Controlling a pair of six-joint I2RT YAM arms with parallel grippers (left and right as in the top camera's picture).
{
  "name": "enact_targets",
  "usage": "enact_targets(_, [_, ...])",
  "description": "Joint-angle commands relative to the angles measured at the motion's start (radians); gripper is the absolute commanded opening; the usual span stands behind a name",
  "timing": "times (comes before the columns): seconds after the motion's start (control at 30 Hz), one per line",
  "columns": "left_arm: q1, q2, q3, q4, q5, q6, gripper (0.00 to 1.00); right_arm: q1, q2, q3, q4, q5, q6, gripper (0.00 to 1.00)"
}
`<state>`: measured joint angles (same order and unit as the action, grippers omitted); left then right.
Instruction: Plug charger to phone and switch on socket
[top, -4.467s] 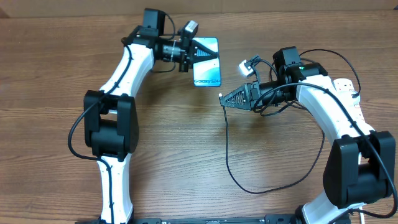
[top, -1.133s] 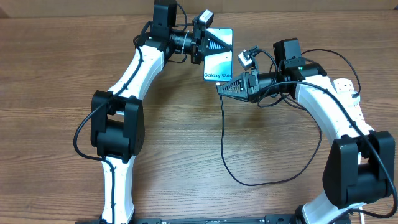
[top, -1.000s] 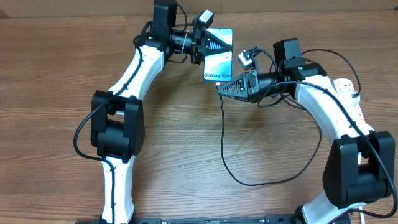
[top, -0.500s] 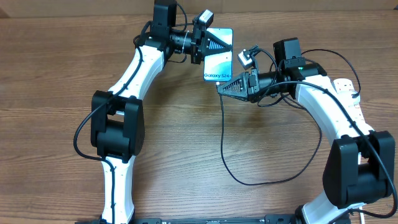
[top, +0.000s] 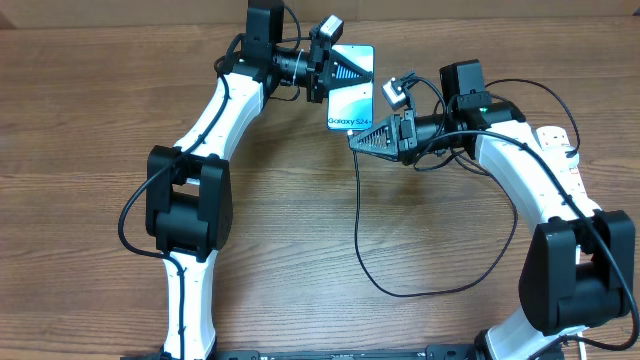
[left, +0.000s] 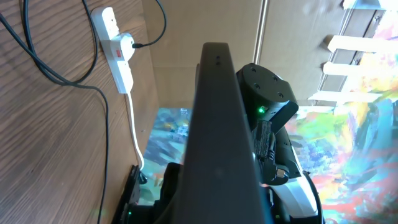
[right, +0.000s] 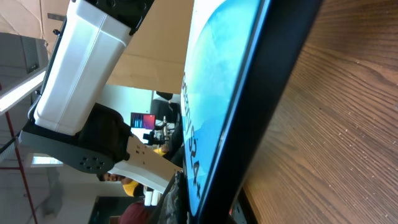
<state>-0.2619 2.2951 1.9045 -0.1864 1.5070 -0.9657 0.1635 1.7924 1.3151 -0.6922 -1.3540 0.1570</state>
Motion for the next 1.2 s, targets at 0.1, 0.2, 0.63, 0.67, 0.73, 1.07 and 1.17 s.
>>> enact_targets(0.1, [-0.008, -0.025, 0.010, 0.007, 0.029, -0.004, 0.04, -0.002, -0.006, -0.002, 0.017, 0.026, 0.034, 0.04])
enact_targets(0.2, [-0.008, -0.025, 0.010, 0.007, 0.027, -0.010, 0.04, -0.002, -0.006, -0.002, 0.039, 0.025, 0.058, 0.04])
enact_targets(0.63, [-0.008, -0.025, 0.010, 0.007, 0.043, -0.006, 0.04, -0.002, -0.006, -0.002, 0.149, 0.089, 0.188, 0.04])
enact_targets(0.67, [-0.008, -0.025, 0.010, 0.007, 0.048, -0.006, 0.04, -0.002, -0.006, -0.002, 0.149, 0.110, 0.199, 0.04])
enact_targets(0.73, [-0.010, -0.025, 0.010, 0.007, 0.059, -0.002, 0.04, -0.002, -0.006, -0.002, 0.151, 0.145, 0.228, 0.04])
enact_targets(1.07, [-0.032, -0.025, 0.009, 0.001, 0.034, 0.000, 0.04, -0.002, -0.006, -0.002, 0.254, 0.168, 0.345, 0.04])
enact_targets(1.17, [-0.035, -0.025, 0.009, -0.020, 0.029, 0.000, 0.04, -0.002, -0.006, -0.002, 0.270, 0.172, 0.354, 0.04])
